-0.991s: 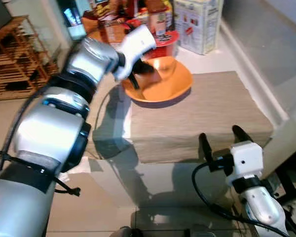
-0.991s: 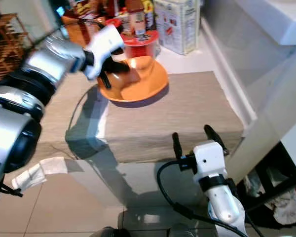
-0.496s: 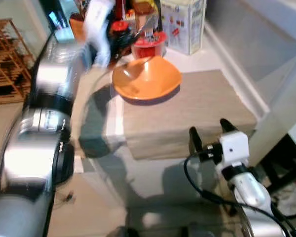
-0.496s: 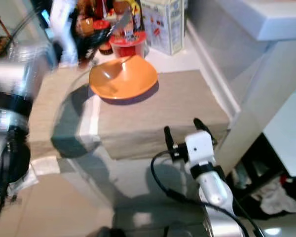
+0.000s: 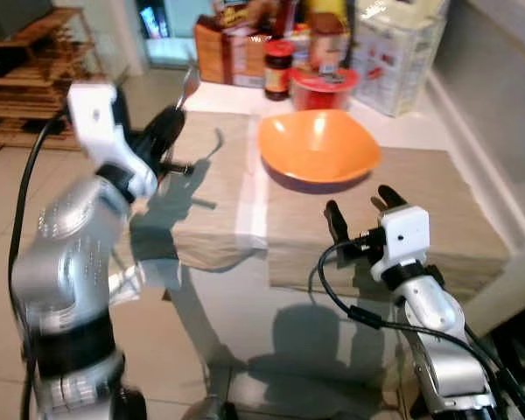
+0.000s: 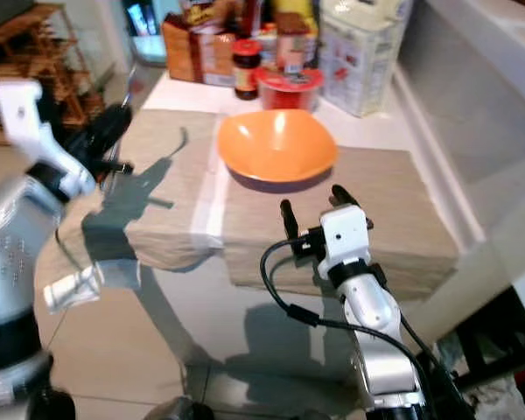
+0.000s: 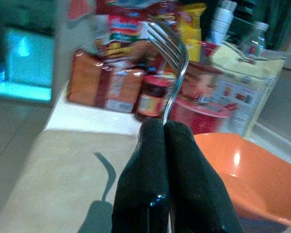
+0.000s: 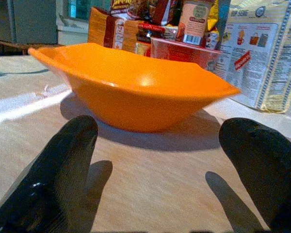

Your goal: Setting the table

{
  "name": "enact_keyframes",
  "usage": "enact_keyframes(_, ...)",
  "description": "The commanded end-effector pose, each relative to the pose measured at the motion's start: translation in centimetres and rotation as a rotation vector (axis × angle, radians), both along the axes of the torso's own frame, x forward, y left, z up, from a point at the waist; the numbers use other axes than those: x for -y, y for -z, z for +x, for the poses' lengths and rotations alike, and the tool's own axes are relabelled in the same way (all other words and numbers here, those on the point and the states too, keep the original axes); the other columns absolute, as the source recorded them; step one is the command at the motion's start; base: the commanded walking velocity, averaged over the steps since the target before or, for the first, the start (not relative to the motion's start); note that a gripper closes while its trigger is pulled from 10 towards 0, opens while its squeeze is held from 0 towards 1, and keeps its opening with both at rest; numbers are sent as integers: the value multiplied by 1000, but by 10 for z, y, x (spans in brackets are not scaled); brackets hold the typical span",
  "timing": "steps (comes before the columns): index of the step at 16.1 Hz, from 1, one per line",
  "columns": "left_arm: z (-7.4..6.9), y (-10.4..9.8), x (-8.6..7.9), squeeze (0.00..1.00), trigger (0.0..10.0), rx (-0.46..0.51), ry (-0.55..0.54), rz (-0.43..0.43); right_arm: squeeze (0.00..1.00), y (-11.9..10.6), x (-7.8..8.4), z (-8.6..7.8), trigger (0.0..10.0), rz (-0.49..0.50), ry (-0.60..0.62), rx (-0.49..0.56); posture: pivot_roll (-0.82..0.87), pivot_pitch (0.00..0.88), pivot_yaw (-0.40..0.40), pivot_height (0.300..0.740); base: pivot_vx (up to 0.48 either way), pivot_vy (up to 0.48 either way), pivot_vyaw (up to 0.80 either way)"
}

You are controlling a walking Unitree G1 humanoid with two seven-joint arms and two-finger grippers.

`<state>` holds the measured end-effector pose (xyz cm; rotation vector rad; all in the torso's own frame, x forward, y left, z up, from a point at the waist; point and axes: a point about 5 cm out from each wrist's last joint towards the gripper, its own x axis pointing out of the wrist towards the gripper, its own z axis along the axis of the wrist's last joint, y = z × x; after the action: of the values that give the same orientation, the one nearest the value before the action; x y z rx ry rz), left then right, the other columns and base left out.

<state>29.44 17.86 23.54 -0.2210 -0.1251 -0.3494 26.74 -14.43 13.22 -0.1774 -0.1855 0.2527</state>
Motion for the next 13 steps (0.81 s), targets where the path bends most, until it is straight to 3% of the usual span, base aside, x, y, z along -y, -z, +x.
enact_keyframes(1,-5,0,7,0,0,-3,13,8,0,0,5,-1,10000,16,32,11,-62,0,29,722,0,0,0)
enact_keyframes(5,-26,40,21,0,0,-127,-15,-7,0,3,22,-24,10000,7,132,17,-106,0,69,722,0,0,0)
enact_keyframes(8,-43,64,36,0,0,-164,5,16,0,6,27,-26,10000,7,162,15,-121,0,80,722,0,0,0)
enact_keyframes(13,-40,66,39,0,0,-161,-40,-16,0,5,23,-18,10000,5,130,13,-113,0,52,722,-55,0,0)
